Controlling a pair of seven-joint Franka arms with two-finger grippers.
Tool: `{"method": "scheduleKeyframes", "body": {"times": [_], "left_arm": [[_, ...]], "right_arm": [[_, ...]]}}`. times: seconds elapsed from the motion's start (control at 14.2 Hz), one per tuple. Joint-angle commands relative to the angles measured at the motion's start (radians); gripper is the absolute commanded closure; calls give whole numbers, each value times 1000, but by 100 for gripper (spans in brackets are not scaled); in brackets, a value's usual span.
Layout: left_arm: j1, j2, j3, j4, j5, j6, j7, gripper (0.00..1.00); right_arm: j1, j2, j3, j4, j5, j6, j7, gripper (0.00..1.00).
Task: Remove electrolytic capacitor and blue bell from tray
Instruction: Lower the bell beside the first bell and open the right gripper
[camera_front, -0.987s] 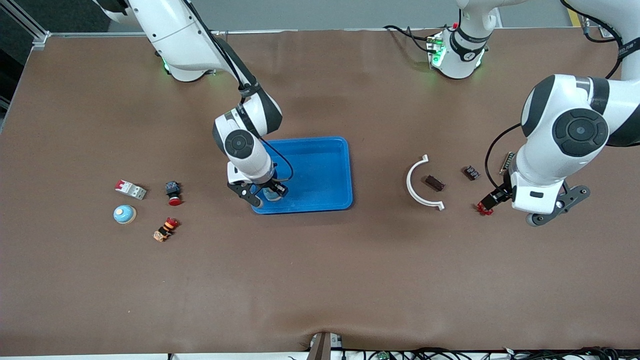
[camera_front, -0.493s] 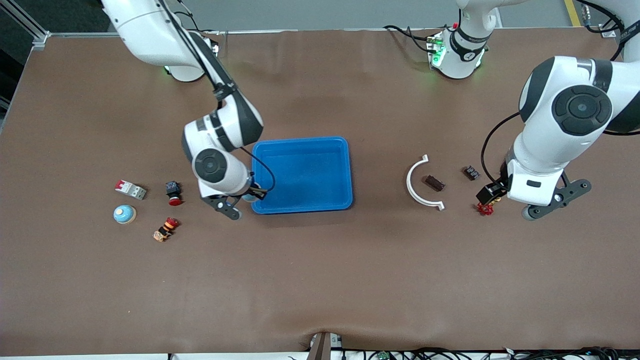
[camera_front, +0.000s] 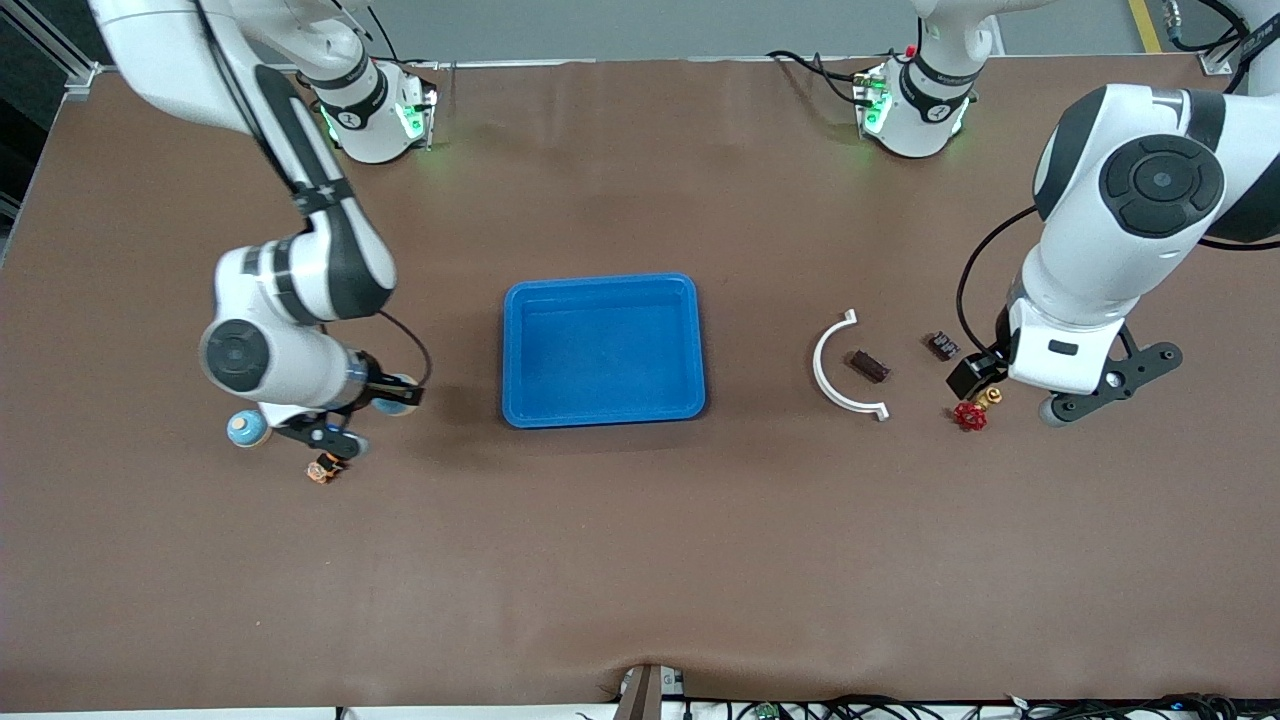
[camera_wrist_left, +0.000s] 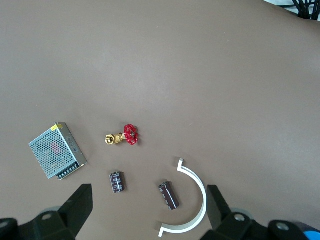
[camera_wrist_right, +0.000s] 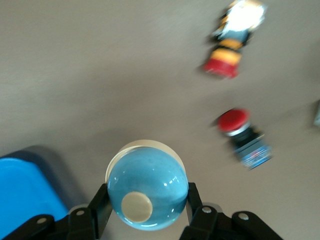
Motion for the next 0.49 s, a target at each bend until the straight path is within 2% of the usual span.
{"method": "scheduleKeyframes", "body": {"times": [0.0, 0.35, 0.42], "left_arm": [[14, -19, -7, 0, -20, -17, 26, 0], [15, -20, 1, 26, -15, -17, 52, 0], [14, -19, 2, 32, -15, -17, 66, 0]], "right_arm": [[-45, -174, 21, -224, -11, 107, -128, 100], [-54, -296, 21, -486, -18, 321, -219, 100], [-85, -314, 19, -529, -18, 346, -266, 100]]}}
